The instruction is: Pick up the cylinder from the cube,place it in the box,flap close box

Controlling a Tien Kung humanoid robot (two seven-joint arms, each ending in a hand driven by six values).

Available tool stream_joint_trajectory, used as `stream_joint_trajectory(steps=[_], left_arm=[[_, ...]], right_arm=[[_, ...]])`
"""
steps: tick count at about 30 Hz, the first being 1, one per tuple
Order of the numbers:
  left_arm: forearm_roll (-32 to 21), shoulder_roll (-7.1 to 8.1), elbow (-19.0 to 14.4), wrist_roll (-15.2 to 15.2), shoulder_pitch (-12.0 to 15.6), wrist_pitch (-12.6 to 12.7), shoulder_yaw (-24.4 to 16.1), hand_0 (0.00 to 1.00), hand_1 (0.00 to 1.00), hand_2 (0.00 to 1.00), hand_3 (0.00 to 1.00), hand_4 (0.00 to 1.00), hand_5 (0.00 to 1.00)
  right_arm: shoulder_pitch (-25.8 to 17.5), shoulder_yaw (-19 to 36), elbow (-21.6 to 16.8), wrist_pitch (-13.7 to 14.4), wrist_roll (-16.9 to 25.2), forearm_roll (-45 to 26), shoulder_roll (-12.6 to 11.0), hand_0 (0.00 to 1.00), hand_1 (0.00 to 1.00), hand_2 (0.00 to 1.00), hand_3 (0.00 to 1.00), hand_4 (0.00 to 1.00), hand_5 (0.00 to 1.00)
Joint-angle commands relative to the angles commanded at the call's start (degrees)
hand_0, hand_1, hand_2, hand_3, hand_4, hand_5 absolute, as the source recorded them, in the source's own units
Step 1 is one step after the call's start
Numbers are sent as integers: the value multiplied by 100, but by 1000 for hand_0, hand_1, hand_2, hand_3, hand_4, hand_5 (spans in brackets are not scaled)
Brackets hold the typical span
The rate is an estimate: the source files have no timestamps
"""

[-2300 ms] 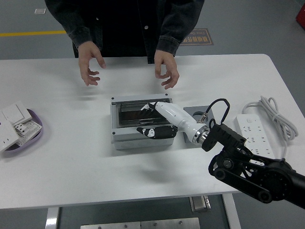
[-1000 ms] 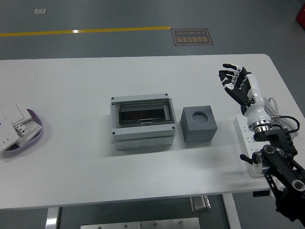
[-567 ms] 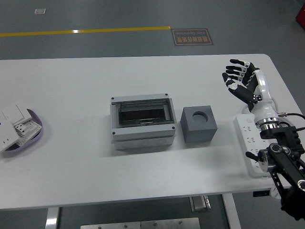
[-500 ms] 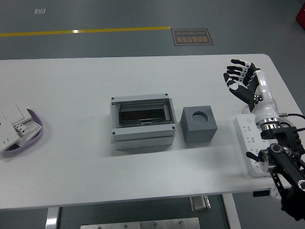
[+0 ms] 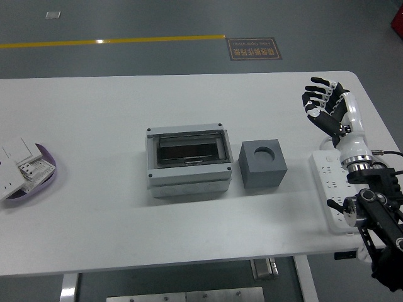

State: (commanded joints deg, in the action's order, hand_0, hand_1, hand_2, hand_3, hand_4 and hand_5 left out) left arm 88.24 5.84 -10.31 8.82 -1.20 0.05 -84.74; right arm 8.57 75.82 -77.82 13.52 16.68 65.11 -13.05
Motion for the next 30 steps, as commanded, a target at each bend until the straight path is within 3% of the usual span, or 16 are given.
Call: stream_joint_trajectory(steps=[23, 24, 30], left_arm=[[55, -105, 0, 59, 17, -19, 35, 576, 602, 593, 620, 636, 172], [48, -104, 0, 57, 15, -17, 39, 576, 602, 592, 619, 636, 172], [22, -92, 0, 52, 13, -10, 43, 576, 602, 592, 619, 636, 172]], right_arm=[[131, -293, 51, -72, 157, -183, -5, 512, 610, 623, 658, 652, 48], [124, -293, 57, -73, 161, -194, -7, 529, 609, 619, 647, 634, 98], [100, -297, 85, -76, 162, -234, -15, 529, 609, 619, 647, 634, 98]])
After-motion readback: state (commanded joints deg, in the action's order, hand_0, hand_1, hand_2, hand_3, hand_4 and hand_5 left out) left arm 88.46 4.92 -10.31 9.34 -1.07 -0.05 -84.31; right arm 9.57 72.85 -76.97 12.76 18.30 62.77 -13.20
